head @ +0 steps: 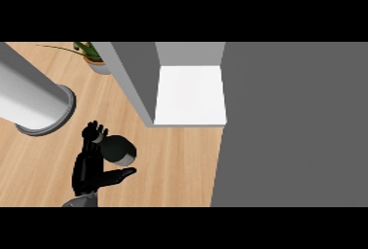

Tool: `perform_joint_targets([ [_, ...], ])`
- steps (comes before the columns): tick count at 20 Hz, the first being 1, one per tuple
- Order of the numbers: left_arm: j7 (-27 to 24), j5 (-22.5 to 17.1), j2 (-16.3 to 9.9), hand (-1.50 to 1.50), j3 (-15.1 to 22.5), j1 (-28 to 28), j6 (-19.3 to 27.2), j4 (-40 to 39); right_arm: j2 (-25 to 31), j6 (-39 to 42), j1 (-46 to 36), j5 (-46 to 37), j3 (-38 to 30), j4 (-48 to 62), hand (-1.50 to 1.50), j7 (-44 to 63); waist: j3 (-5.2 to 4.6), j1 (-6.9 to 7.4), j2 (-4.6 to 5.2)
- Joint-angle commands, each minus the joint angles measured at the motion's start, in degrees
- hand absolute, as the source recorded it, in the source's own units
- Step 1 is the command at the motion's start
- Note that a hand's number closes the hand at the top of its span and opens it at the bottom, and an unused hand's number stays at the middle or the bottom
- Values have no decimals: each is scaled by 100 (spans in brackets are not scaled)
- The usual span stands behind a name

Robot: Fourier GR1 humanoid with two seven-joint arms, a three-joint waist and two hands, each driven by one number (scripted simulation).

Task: Pick up the wine, place it into the cabinet and close the cabinet

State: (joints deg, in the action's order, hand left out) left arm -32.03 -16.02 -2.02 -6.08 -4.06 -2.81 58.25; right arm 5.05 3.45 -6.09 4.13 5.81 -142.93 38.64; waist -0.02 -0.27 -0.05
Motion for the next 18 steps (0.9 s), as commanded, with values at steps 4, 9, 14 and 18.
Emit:
perform_joint_targets([
  [4, -176, -135, 195, -150, 42, -260, -109, -245, 94, -136, -23, 499, -177, -973, -150, 874, -1, -13, -5],
  [9, -111, -221, -4, 150, 12, -607, -687, -692, 53, -3, 43, 490, -247, -701, -150, 424, 0, -8, 0],
  [14, -441, 274, -118, 150, 241, -573, -489, -648, -65, 43, 411, 514, -170, -845, -150, 277, 3, -25, -4],
  [18, -897, 813, -273, 150, 367, -627, -76, -787, -4, 128, 316, 605, -293, -687, -150, 211, 3, -19, -3],
])
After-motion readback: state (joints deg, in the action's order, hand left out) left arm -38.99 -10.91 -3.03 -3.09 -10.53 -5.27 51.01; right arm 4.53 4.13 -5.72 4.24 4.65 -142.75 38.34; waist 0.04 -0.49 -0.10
